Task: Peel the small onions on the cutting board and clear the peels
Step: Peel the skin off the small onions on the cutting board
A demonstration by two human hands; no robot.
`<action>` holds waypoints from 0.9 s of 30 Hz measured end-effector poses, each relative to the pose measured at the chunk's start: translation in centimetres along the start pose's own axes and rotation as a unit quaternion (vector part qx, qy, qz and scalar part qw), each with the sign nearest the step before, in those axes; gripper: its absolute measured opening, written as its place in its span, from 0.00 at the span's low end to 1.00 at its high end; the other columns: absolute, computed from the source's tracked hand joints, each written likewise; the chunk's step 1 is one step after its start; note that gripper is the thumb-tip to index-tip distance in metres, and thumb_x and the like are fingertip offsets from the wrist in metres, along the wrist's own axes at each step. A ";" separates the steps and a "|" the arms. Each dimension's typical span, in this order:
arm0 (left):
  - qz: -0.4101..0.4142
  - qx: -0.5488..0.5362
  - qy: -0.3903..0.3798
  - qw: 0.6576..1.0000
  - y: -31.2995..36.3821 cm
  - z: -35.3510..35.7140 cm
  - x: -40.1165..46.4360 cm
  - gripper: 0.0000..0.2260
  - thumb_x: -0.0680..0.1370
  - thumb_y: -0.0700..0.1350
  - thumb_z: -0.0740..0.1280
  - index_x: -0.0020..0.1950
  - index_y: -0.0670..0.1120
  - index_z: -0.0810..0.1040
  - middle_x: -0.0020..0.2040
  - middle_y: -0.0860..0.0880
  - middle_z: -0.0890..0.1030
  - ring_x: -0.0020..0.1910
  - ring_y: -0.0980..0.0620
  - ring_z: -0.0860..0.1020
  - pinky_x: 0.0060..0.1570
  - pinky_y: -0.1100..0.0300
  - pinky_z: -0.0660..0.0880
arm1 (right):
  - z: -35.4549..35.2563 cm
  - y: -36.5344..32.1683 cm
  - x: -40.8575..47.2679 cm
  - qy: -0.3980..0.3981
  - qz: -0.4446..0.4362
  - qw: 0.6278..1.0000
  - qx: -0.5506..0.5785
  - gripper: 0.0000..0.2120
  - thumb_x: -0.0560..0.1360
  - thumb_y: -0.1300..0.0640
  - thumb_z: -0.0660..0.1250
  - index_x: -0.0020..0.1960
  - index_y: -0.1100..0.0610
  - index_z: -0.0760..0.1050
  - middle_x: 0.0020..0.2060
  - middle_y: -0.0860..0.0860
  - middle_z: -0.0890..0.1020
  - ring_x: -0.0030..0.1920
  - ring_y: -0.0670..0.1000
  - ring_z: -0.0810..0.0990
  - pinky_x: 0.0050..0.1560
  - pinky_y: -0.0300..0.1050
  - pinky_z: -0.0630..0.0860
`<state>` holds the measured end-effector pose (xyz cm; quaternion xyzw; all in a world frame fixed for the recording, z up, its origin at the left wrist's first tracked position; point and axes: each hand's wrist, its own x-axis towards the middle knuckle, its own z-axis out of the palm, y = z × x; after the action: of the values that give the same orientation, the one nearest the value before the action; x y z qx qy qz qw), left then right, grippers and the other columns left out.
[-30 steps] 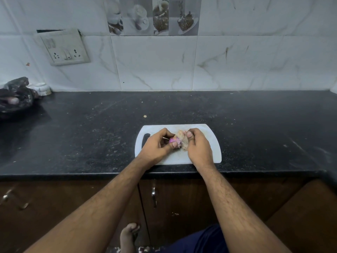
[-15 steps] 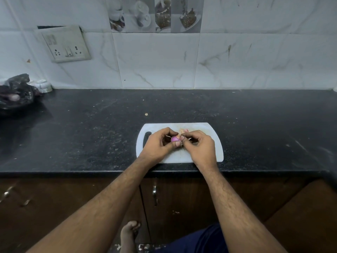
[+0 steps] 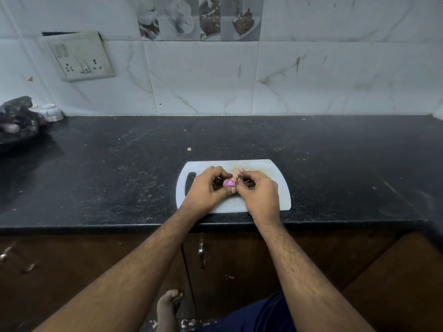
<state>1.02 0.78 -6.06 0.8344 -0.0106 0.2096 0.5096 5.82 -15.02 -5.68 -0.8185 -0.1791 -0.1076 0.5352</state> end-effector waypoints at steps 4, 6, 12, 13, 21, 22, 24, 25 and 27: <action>-0.001 0.002 0.002 1.000 0.1 0.1 0.0 0.10 0.73 0.48 0.79 0.50 0.50 0.81 0.51 0.46 0.83 0.50 0.48 0.83 0.54 0.54 0.81 | 0.0 -0.1 0.0 -0.002 0.013 1.000 -0.005 0.06 0.76 0.53 0.73 0.52 0.50 0.85 0.45 0.43 0.85 0.44 0.41 0.83 0.48 0.48 0.84; -0.001 0.008 0.003 1.000 0.2 0.1 -0.1 0.09 0.74 0.48 0.79 0.49 0.51 0.80 0.51 0.47 0.83 0.50 0.49 0.83 0.53 0.55 0.81 | 0.1 -0.2 0.0 -0.001 0.017 1.000 -0.016 0.06 0.76 0.53 0.73 0.52 0.52 0.85 0.44 0.43 0.86 0.44 0.42 0.83 0.48 0.46 0.83; -0.024 -0.018 0.017 0.999 0.0 -0.3 -0.3 0.10 0.75 0.46 0.78 0.49 0.51 0.78 0.52 0.48 0.85 0.49 0.56 0.83 0.50 0.67 0.77 | -0.1 0.1 0.5 0.004 0.039 0.996 -0.085 0.09 0.79 0.55 0.69 0.56 0.56 0.84 0.46 0.48 0.87 0.44 0.46 0.83 0.44 0.39 0.78; -0.030 -0.019 0.014 0.999 0.0 -0.4 -0.2 0.10 0.75 0.46 0.78 0.50 0.50 0.78 0.53 0.49 0.85 0.50 0.57 0.83 0.50 0.68 0.77 | -0.1 0.0 0.4 0.002 0.030 0.996 -0.083 0.10 0.80 0.55 0.68 0.58 0.56 0.84 0.47 0.48 0.87 0.46 0.46 0.83 0.46 0.40 0.78; -0.035 -0.041 -0.006 0.999 -0.1 -0.7 -0.1 0.09 0.75 0.47 0.78 0.49 0.53 0.79 0.53 0.50 0.85 0.51 0.55 0.84 0.54 0.62 0.78 | -0.1 0.0 0.6 -0.069 0.001 0.997 -0.020 0.11 0.77 0.45 0.72 0.57 0.47 0.84 0.55 0.41 0.84 0.53 0.40 0.80 0.52 0.35 0.75; -0.042 -0.054 -0.011 0.998 -0.1 -0.8 -0.1 0.09 0.75 0.47 0.78 0.49 0.55 0.79 0.53 0.51 0.85 0.51 0.54 0.85 0.55 0.59 0.79 | -0.3 0.1 0.7 -0.066 0.004 0.998 -0.010 0.11 0.76 0.46 0.74 0.56 0.48 0.85 0.54 0.41 0.85 0.53 0.40 0.81 0.52 0.34 0.75; -0.052 -0.068 -0.020 0.996 -0.1 -1.0 -0.1 0.10 0.74 0.49 0.79 0.47 0.59 0.79 0.52 0.52 0.85 0.52 0.52 0.85 0.59 0.54 0.80 | -0.5 0.1 0.7 -0.060 0.005 0.998 -0.002 0.10 0.75 0.48 0.75 0.55 0.49 0.86 0.50 0.43 0.86 0.53 0.41 0.82 0.51 0.33 0.75; -0.055 -0.069 -0.024 0.996 0.0 -1.1 -0.1 0.10 0.74 0.49 0.79 0.47 0.60 0.79 0.52 0.53 0.85 0.52 0.52 0.85 0.60 0.52 0.80 | -0.7 0.0 0.7 -0.059 0.004 0.998 -0.001 0.10 0.75 0.49 0.75 0.55 0.50 0.86 0.49 0.43 0.86 0.52 0.40 0.82 0.50 0.32 0.74; -0.057 -0.072 -0.027 0.995 -0.1 -1.2 -0.1 0.10 0.73 0.51 0.79 0.47 0.60 0.80 0.52 0.53 0.86 0.52 0.50 0.85 0.61 0.48 0.80 | -0.8 -0.2 0.6 -0.058 0.004 0.998 0.002 0.10 0.76 0.50 0.75 0.56 0.51 0.86 0.48 0.43 0.87 0.50 0.40 0.82 0.49 0.32 0.75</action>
<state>0.57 1.82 -5.66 0.8002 0.0084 0.1559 0.5791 6.29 -15.60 -4.99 -0.8230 -0.2064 -0.0576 0.5260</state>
